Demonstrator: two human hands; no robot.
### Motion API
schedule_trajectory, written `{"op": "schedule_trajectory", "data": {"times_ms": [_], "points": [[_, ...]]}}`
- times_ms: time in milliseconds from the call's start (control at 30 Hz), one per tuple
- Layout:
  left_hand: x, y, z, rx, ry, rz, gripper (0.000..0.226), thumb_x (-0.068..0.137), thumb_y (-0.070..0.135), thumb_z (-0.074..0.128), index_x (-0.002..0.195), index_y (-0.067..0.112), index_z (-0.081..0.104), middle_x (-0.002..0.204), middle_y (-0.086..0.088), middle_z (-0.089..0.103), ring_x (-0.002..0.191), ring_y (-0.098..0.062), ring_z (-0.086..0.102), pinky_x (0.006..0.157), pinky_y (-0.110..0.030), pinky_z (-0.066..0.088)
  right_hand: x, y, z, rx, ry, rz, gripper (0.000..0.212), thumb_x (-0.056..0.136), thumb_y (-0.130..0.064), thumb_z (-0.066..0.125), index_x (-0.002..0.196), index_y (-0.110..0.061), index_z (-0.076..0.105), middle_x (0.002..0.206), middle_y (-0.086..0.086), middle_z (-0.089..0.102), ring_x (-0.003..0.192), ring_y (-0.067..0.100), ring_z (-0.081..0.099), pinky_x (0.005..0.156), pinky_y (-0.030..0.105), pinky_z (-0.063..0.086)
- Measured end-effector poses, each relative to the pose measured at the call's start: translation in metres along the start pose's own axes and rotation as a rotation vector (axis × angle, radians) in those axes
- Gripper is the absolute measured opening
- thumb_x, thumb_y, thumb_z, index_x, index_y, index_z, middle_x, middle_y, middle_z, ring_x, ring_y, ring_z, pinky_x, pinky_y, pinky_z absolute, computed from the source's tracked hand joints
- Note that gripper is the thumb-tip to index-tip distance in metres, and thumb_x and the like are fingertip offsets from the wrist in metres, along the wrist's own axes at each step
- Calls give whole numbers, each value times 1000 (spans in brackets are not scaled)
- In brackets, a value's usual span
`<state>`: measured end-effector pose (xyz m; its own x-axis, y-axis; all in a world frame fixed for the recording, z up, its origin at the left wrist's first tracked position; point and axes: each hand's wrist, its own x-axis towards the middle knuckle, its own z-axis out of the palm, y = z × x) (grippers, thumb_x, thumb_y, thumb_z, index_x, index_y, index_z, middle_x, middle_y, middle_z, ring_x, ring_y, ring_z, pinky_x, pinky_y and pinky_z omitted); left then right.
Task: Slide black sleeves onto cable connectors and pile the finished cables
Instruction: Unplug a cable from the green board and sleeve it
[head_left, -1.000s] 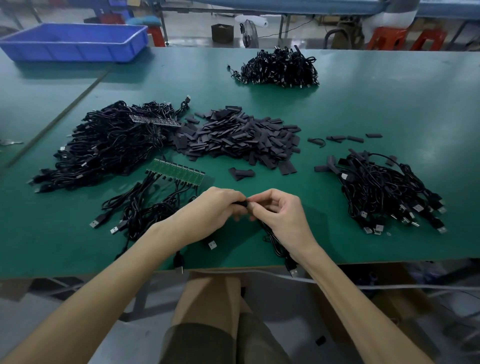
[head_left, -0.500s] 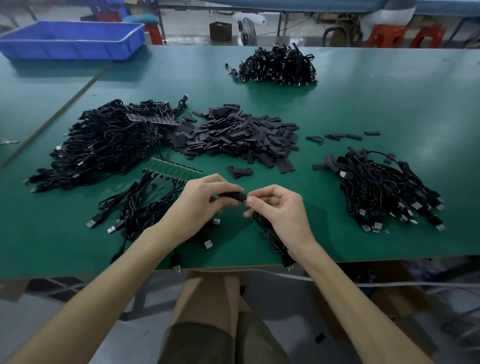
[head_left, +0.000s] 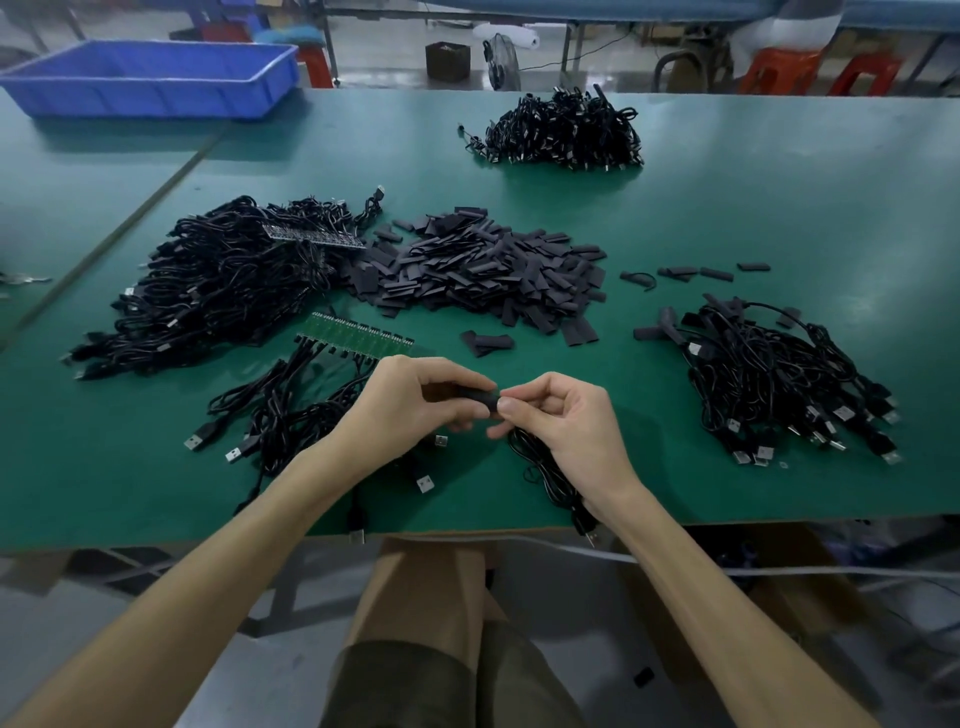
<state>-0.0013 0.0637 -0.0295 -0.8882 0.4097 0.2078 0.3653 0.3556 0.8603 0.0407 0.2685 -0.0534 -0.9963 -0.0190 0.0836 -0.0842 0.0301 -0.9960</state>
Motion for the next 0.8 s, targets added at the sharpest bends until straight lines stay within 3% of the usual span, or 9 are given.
{"op": "schedule_trajectory", "data": {"times_ms": [167, 500, 800], "points": [[0, 0, -4, -132, -42, -21, 22, 80, 14, 85, 100, 9, 76, 84, -7, 78, 70, -25, 76, 69, -29, 61, 0, 0, 1, 9, -8, 13, 7, 89, -9, 79, 93, -6, 74, 79, 10, 79, 75, 27, 79, 80, 30, 61], [0, 1, -3, -208, -101, -45, 22, 79, 9, 84, 98, 3, 76, 79, -11, 77, 68, -28, 75, 68, -31, 61, 0, -2, 1, 28, -13, 24, 10, 88, 1, 77, 93, 3, 69, 79, 12, 79, 71, 30, 78, 70, 25, 60], [-6, -9, -1, -39, -83, 72, 17, 83, 30, 84, 95, 21, 77, 72, 4, 76, 63, -16, 74, 61, -26, 59, 1, 4, -1, -6, -35, 7, 9, 87, -1, 78, 91, -1, 70, 78, 12, 78, 70, 30, 78, 71, 24, 58]]}}
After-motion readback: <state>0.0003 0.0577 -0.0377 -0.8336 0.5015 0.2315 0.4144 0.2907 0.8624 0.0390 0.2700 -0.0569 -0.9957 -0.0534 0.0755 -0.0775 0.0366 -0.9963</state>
